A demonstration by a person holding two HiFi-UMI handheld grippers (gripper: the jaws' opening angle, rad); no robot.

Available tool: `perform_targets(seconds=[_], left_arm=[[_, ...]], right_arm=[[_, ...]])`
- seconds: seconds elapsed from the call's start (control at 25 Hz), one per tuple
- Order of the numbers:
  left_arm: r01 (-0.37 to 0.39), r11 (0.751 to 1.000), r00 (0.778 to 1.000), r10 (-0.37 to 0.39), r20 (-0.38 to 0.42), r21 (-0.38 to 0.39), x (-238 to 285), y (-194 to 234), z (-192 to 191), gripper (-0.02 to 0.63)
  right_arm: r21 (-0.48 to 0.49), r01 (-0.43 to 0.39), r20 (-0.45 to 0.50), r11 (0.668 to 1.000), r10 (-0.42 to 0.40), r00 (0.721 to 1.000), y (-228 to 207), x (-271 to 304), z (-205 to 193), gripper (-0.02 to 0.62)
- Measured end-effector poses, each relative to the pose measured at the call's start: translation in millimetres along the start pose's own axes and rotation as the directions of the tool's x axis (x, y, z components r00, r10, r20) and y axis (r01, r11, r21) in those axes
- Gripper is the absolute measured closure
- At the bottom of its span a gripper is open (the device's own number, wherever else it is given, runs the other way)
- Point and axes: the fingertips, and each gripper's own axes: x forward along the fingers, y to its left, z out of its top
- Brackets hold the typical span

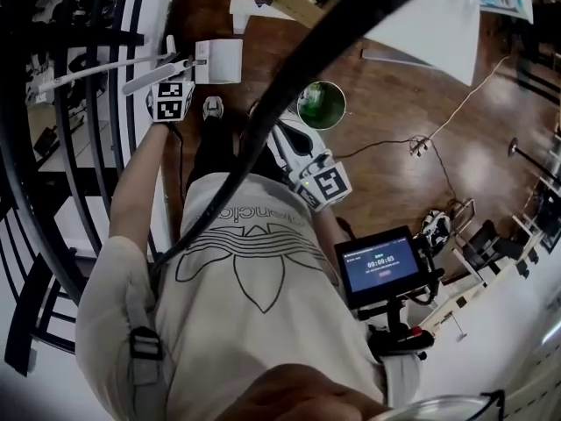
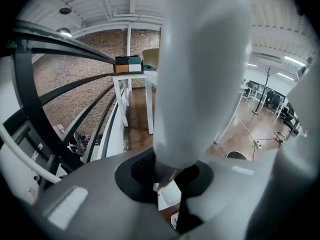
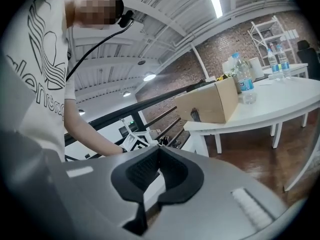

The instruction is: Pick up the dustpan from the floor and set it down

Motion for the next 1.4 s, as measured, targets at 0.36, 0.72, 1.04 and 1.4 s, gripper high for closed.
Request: perform_targets(seconds=[0.36, 0.72, 1.04, 1.4], left_arm=[[-0.163, 0.984, 0.986, 0.159, 0.052, 0.078, -27, 18, 6, 0.377], [0.15, 0.988, 0.945, -0.15, 0.289, 0.024, -164, -74, 49, 0.586], [0.308, 0.951, 0.842, -0.271, 0.466, -0.003, -197, -132, 129, 0.586], [0.319, 0.947, 0.842, -0.3, 0.448, 0.036, -191, -150, 130, 0.586]], right_arm=[[-0.029, -0.062, 0.065, 0.998, 0.064, 0.996, 5, 18, 10, 0.594], [-0.197, -0.092, 0.141, 0.976, 0.121, 0.983, 36, 30, 58, 0.595], [-0.243, -0.105, 0.157, 0.964, 0.146, 0.977, 49, 28, 62, 0.595], [-0.243, -0.064, 0.162, 0.968, 0.105, 0.981, 43, 27, 65, 0.595]])
